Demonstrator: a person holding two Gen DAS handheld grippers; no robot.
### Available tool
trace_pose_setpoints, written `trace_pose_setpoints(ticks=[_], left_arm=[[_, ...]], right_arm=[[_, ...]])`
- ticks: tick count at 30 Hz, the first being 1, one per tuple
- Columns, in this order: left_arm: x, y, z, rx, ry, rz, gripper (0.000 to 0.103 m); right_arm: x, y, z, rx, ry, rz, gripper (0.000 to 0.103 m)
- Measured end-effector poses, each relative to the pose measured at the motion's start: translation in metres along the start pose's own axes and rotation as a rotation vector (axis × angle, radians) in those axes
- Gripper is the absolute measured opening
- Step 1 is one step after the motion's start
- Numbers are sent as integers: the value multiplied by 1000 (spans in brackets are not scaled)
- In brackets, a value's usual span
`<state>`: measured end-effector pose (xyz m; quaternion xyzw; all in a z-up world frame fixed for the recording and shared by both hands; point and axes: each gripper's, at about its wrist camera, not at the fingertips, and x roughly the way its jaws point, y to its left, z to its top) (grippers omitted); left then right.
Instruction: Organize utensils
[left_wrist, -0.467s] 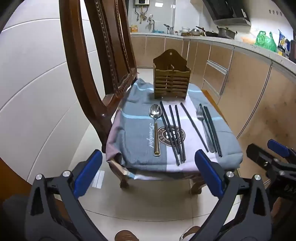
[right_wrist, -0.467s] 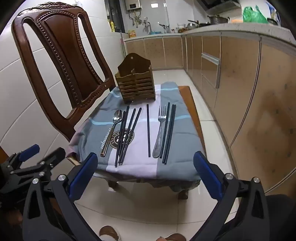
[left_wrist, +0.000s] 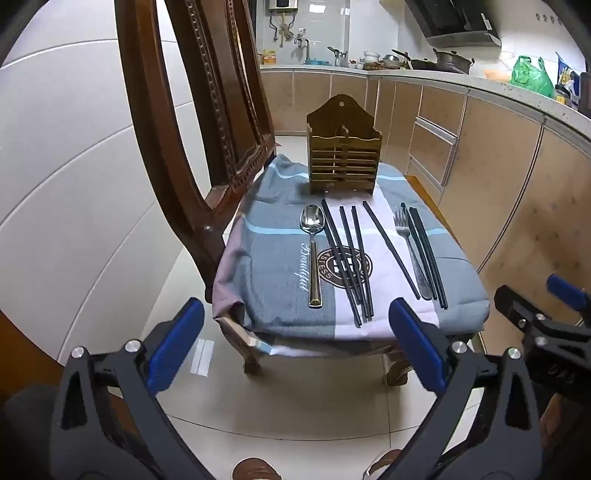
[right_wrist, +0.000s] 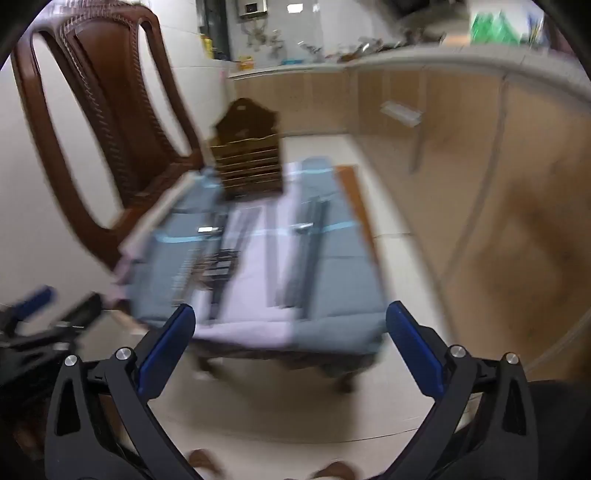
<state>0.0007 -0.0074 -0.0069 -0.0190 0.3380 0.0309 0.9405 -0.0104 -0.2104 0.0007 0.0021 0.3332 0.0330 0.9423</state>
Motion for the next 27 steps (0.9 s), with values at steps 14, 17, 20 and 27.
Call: trace_pose_setpoints(ticks=[14, 17, 20, 27], left_arm=[[-4, 3, 0, -32, -1, -14, 99], [-4, 2, -1, -20, -3, -10, 99], [-4, 2, -1, -22, -1, -13, 99], [-4, 2, -1, -15, 4, -5, 99]], right_arm=[[0, -5, -4, 10, -30, 35, 100], [-5, 0, -4, 7, -46, 10, 100], [-3, 0, -5, 8, -42, 11, 101], [-3, -6, -7, 34, -52, 27, 101]])
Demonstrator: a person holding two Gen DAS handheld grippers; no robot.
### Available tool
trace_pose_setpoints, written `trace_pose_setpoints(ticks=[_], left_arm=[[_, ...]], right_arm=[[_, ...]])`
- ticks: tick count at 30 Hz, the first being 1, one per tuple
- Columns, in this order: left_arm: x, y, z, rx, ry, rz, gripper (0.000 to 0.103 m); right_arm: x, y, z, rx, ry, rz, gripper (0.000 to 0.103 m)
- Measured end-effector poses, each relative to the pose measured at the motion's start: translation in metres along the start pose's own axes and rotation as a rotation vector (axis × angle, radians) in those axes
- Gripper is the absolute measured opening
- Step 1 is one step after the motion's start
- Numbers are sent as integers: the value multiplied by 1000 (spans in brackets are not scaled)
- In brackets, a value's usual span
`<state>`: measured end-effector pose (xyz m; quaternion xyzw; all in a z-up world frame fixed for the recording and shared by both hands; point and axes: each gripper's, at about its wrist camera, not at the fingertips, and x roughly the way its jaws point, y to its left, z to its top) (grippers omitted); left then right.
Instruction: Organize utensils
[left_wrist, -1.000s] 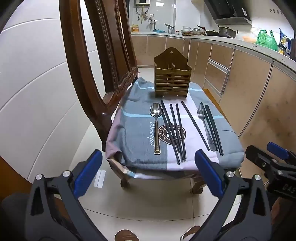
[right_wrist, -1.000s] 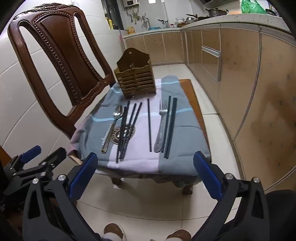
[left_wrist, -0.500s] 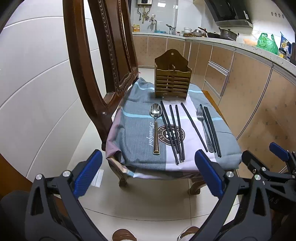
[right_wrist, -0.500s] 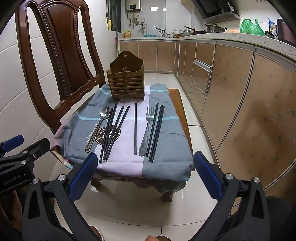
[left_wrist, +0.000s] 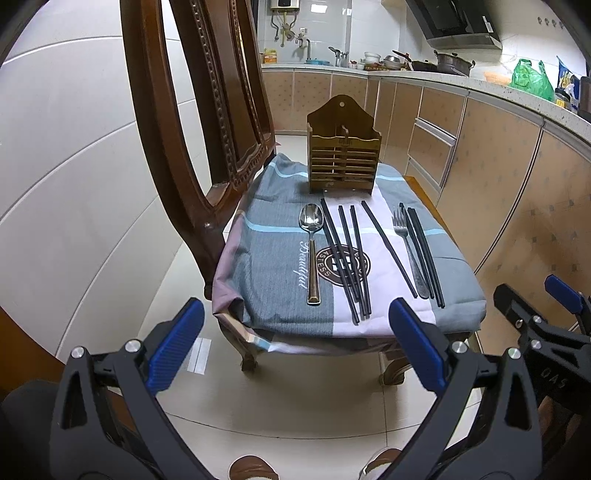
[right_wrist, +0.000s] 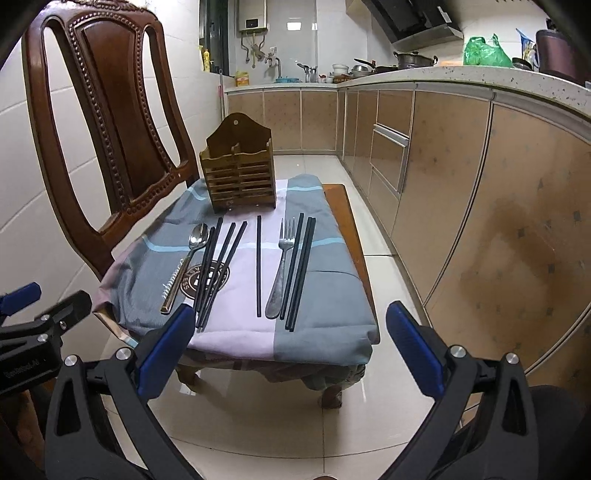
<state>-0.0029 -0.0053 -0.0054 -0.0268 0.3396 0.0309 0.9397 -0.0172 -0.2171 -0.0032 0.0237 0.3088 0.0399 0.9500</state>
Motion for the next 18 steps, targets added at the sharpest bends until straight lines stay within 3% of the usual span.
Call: trace_pose_setpoints(ticks=[18], left_arm=[[-1, 3, 0, 1, 4, 1, 99]], right_arm=[[-2, 0, -1, -10, -16, -10, 100]])
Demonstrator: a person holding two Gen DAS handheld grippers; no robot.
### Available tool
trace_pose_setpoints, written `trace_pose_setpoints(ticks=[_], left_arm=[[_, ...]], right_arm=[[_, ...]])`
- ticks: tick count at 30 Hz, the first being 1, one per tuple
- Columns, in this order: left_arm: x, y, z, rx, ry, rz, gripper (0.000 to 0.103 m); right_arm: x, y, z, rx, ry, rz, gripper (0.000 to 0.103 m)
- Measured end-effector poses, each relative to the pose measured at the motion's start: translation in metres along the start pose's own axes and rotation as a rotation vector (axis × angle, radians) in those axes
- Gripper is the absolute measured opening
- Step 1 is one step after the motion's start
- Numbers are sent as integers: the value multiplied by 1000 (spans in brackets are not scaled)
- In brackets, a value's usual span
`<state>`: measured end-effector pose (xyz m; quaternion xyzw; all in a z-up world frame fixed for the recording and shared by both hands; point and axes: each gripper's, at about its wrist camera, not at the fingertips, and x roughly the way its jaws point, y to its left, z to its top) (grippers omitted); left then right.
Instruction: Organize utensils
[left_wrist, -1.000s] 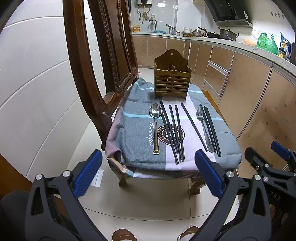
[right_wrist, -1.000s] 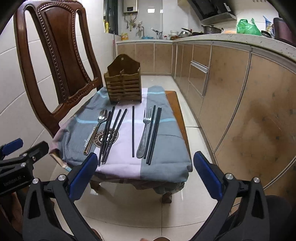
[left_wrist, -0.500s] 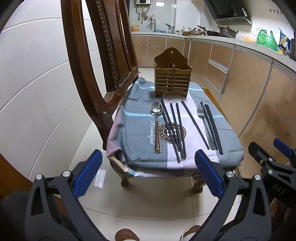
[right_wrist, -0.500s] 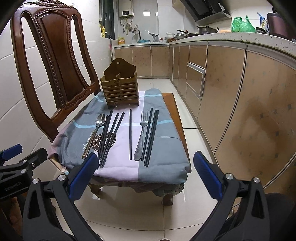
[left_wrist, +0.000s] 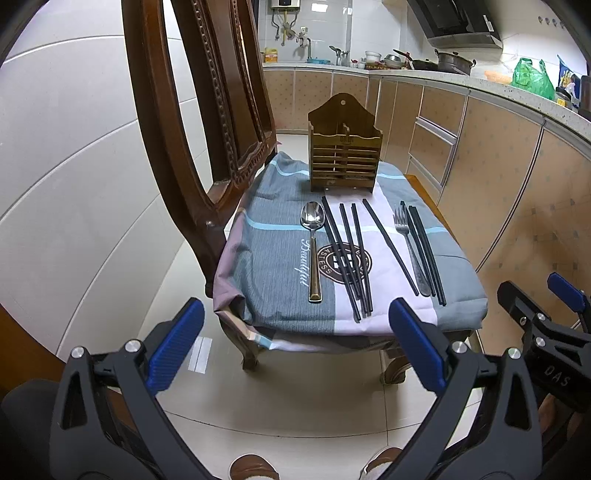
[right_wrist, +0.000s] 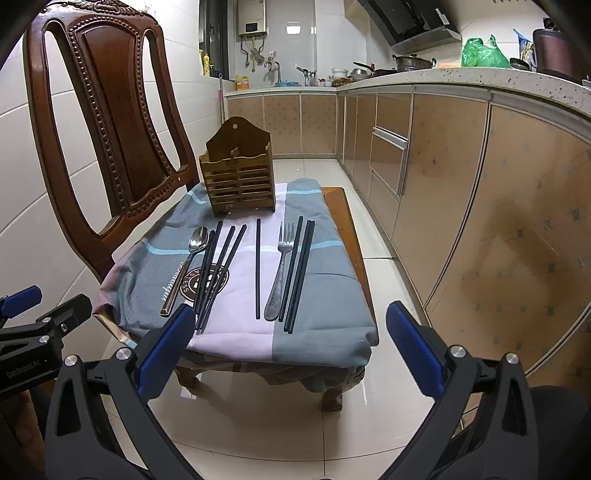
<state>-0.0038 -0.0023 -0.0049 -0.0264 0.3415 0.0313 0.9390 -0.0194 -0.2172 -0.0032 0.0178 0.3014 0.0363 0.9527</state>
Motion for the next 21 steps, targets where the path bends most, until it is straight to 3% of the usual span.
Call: trace_pose_setpoints(ticks=[21], left_arm=[[0, 3, -8, 7, 4, 16, 99]], right_arm=[[-10, -2, -4, -9, -42, -16, 101]])
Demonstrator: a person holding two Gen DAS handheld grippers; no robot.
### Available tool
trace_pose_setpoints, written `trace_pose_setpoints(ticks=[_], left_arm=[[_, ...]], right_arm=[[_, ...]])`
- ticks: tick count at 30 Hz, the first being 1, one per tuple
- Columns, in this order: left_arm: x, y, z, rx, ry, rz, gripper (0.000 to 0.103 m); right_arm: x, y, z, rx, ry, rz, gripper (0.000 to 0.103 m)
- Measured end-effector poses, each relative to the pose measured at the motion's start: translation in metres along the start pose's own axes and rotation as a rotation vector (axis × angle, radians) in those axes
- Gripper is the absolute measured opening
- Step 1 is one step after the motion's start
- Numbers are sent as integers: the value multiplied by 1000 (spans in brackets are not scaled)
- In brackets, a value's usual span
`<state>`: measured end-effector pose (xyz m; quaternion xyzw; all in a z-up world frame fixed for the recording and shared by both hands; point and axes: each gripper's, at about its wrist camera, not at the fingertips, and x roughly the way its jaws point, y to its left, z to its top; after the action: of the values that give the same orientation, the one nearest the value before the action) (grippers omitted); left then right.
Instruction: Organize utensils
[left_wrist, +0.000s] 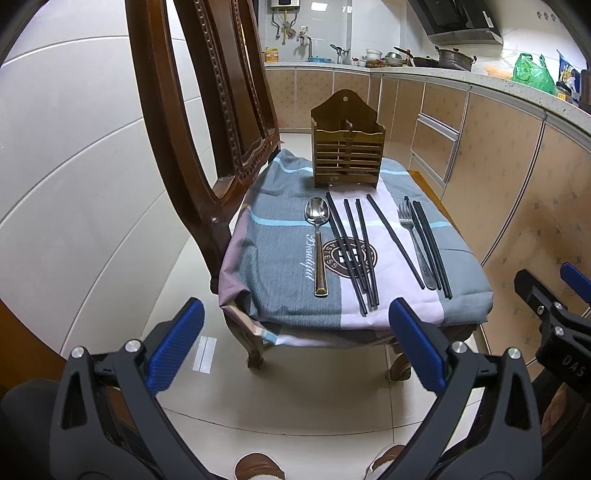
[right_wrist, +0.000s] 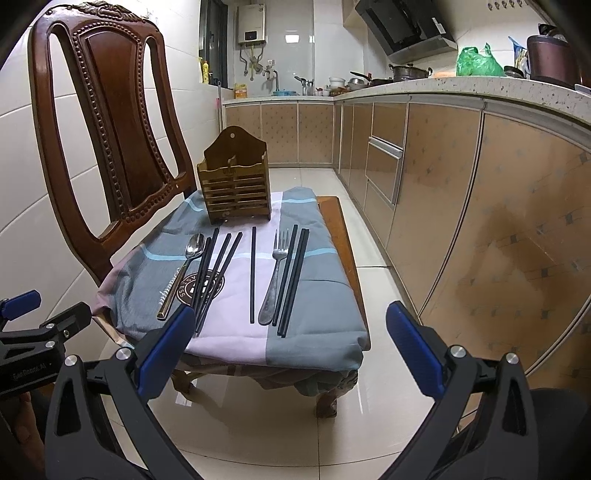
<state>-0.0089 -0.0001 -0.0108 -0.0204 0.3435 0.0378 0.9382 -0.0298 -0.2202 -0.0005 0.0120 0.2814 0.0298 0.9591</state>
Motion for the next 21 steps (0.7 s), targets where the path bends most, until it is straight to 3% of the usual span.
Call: trace_pose_setpoints(ticks=[6, 11, 16, 21], left_arm=[[-19, -3, -1, 11, -24, -2, 99], [-56, -6, 0, 26, -76, -26, 99], [-105, -6, 5, 33, -156, -73, 99], [-112, -11, 7, 50, -205, -82, 99]], right_arm=[[-24, -4, 1, 1, -41, 12, 101], [-72, -12, 13, 50, -93, 59, 101], [-126, -12, 23, 46, -221, 124, 101], [-122, -9, 27, -17, -232, 99, 101]])
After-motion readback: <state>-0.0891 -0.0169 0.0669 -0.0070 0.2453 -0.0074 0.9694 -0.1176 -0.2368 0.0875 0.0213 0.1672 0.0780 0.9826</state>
